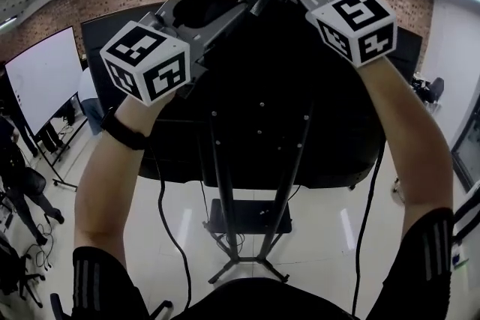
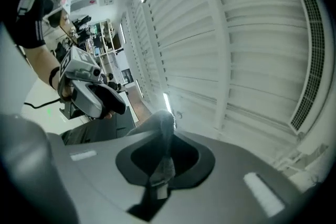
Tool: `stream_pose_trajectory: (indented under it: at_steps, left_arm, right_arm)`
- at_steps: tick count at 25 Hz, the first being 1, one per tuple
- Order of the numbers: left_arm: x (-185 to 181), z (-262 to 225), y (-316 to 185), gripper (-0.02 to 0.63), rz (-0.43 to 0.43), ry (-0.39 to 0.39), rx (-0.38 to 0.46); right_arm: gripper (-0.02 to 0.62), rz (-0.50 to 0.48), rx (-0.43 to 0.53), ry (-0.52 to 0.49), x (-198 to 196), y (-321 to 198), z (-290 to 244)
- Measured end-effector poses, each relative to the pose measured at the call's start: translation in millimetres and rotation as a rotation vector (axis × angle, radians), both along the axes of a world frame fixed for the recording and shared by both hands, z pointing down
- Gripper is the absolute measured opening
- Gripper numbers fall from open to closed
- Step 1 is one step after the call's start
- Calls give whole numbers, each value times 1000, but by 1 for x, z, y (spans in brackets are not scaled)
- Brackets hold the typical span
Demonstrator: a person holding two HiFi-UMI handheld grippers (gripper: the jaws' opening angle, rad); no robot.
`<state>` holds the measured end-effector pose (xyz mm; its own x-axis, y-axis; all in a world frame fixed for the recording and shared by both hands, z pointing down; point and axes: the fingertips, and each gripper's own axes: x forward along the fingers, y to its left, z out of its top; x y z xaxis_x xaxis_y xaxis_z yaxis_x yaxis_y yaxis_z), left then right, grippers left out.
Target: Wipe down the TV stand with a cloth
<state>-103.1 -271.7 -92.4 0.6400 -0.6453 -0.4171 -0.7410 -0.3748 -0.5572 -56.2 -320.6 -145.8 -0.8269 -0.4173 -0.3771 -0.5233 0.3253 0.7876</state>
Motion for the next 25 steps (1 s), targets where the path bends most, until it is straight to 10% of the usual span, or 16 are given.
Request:
stream_pose_trajectory:
  at_steps: [10, 25]
  left_arm:
    - [7, -5, -20, 206, 0, 22, -31]
    - [12, 79, -23, 206, 40, 28, -126]
  right_arm:
    - [20, 247, 84, 147, -32, -43, -24]
    - [18, 305, 48, 309, -35, -65, 80]
